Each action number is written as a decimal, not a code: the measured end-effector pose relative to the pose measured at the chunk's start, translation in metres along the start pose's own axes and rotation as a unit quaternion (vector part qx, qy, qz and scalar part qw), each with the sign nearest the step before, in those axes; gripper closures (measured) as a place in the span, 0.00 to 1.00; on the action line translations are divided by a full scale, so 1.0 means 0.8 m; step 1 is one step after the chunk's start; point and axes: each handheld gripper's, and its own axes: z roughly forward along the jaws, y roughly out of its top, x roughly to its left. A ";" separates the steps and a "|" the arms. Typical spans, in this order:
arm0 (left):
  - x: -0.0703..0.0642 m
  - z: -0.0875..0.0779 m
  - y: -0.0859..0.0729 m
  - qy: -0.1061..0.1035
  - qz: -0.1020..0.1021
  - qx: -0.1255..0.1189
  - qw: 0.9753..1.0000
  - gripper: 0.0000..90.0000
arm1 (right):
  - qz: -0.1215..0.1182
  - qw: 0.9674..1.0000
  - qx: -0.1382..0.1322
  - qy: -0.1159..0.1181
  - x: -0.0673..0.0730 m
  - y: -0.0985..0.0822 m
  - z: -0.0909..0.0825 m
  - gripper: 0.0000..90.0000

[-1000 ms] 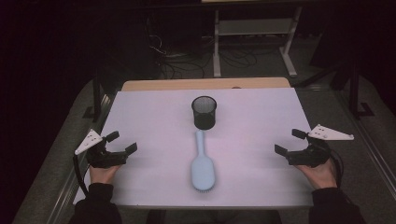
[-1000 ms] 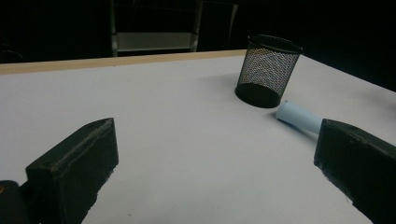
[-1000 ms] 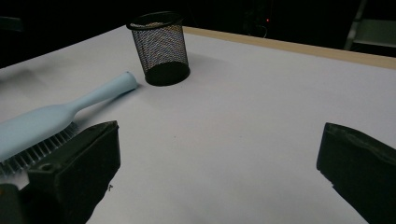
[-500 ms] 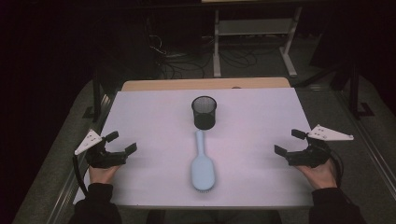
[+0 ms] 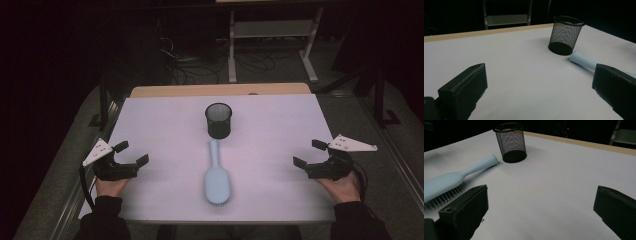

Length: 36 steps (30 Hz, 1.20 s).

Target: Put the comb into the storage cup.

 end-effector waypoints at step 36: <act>-0.024 0.032 0.073 -0.070 0.067 0.057 0.994 0.00 | -0.003 1.000 -0.003 -0.009 0.001 -0.002 -0.005 0.00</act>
